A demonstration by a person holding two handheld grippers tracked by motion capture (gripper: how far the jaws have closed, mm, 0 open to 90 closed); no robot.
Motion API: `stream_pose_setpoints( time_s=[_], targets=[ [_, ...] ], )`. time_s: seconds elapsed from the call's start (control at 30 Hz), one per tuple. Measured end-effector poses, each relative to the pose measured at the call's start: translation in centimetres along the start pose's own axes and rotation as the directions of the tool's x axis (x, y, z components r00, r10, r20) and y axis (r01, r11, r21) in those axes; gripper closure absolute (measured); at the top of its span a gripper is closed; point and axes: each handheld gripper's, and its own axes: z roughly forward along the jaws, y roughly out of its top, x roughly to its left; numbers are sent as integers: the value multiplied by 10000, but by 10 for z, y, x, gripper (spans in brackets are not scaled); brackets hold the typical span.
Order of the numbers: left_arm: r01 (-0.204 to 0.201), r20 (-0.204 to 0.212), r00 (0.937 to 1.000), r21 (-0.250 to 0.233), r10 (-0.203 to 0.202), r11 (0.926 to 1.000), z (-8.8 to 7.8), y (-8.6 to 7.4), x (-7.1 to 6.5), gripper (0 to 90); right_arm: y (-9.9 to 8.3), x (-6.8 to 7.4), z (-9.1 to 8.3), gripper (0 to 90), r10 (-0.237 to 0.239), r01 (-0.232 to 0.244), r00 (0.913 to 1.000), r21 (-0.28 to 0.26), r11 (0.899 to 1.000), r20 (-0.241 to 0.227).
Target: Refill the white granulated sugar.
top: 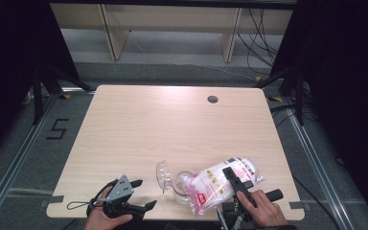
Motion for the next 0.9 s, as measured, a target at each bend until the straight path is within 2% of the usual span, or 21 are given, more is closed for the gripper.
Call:
stream_pose_setpoints(
  time_s=[0.1,0.13,0.23,0.27,0.3,0.37,0.47,0.53,0.57,0.6,0.77,0.8,0.9],
  targets=[
    [-172,-40,9998,100,173,9998,-1,0,1,160,0,-1,-1,497,-310,309,9995,131,9994,87],
    [-137,-36,9999,98,137,9999,-1,0,1,160,0,1,-3,497,133,-132,9999,413,9991,-23],
    [-44,-76,10000,65,44,10000,-1,0,0,160,1,-2,-2,498,-608,604,9980,216,9979,189],
    [-47,-60,10000,45,47,10000,-1,0,0,160,1,-2,-2,498,-532,526,9982,206,9984,264],
    [-35,-15,10000,-9,35,10000,-1,0,0,160,1,2,-3,499,-72,64,9997,312,9995,252],
    [-125,-49,9999,90,125,9999,-1,0,1,160,2,-3,-4,499,-603,596,9977,223,9980,296],
    [-94,-70,9999,82,94,9999,-2,0,0,160,3,-4,-5,500,-721,712,9970,317,9970,285],
    [-87,-20,10000,21,87,10000,-1,0,1,160,3,-4,-4,500,-837,829,9954,181,9964,467],
    [-114,-60,9999,102,115,9999,-1,0,1,160,3,-3,-6,501,-668,655,9973,392,9971,318],
    [-136,-31,9999,54,137,9999,-1,0,1,160,3,-3,-5,501,-843,830,9957,357,9959,373],
    [-50,10,10000,6,50,10000,-1,0,1,160,4,-3,-5,502,-1036,1015,9933,422,9939,512],
    [-63,12,10000,24,63,10000,-1,0,1,160,4,-4,-4,503,-1235,1218,9911,367,9919,489],
    [-158,-58,9999,76,158,9998,-2,1,0,160,5,-4,-4,503,-1346,1328,9896,358,9905,517]
  ],
)
